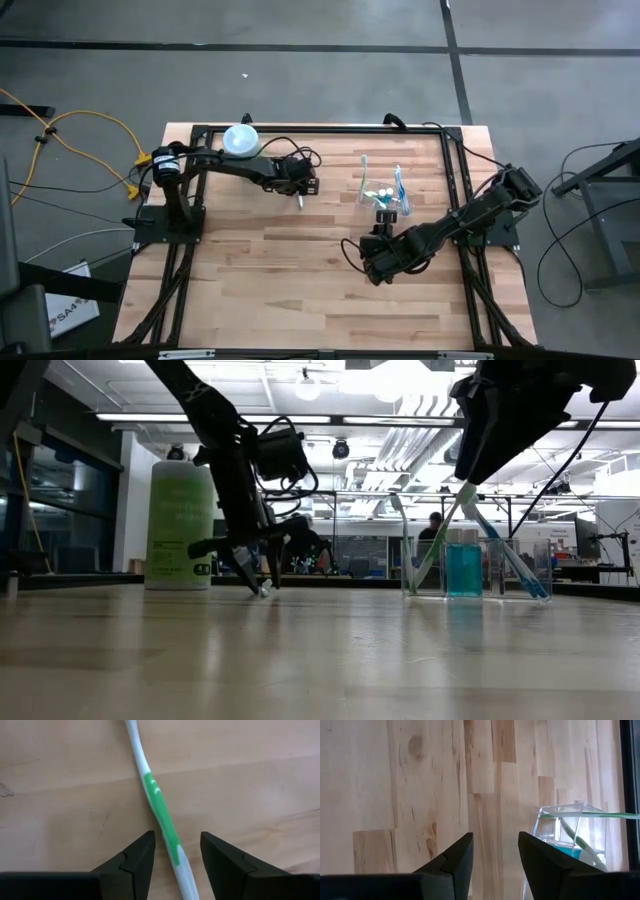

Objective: Pick & Place toothbrushing station
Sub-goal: Put the green toothbrush into the left of the transparent organizer

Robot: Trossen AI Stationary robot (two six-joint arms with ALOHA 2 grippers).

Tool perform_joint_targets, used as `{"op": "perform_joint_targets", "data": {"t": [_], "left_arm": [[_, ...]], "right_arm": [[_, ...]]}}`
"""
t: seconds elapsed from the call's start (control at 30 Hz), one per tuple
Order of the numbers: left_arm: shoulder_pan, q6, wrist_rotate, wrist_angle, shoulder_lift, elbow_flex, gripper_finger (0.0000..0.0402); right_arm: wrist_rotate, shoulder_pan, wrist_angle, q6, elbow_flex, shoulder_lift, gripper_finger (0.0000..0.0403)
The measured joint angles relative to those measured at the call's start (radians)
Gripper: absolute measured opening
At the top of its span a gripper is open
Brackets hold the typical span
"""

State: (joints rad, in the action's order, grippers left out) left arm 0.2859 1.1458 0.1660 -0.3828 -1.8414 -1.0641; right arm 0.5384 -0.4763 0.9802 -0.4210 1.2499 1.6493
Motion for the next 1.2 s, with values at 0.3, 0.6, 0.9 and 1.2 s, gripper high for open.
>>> {"op": "perform_joint_targets", "data": {"t": [0.3,0.6,0.9,1.2], "left_arm": [[0.0,0.033,-0.003,0.002,-0.022,0.002,0.0138],[0.0,0.034,0.005,-0.005,-0.025,0.004,0.008],[-0.01,0.037,-0.001,-0.004,-0.025,0.004,0.0042],[-0.045,0.022,-0.014,0.002,-0.026,0.004,0.0023]], "right_arm": [[-0.019,-0.002,-0.005,0.0,0.0,0.0,0.0149],[-0.019,-0.002,-0.005,0.0,0.0,0.0,0.0149],[-0.022,-0.002,-0.005,0.0,0.0,0.0,0.0149],[-0.022,-0.002,-0.005,0.0,0.0,0.0,0.0149]]}}
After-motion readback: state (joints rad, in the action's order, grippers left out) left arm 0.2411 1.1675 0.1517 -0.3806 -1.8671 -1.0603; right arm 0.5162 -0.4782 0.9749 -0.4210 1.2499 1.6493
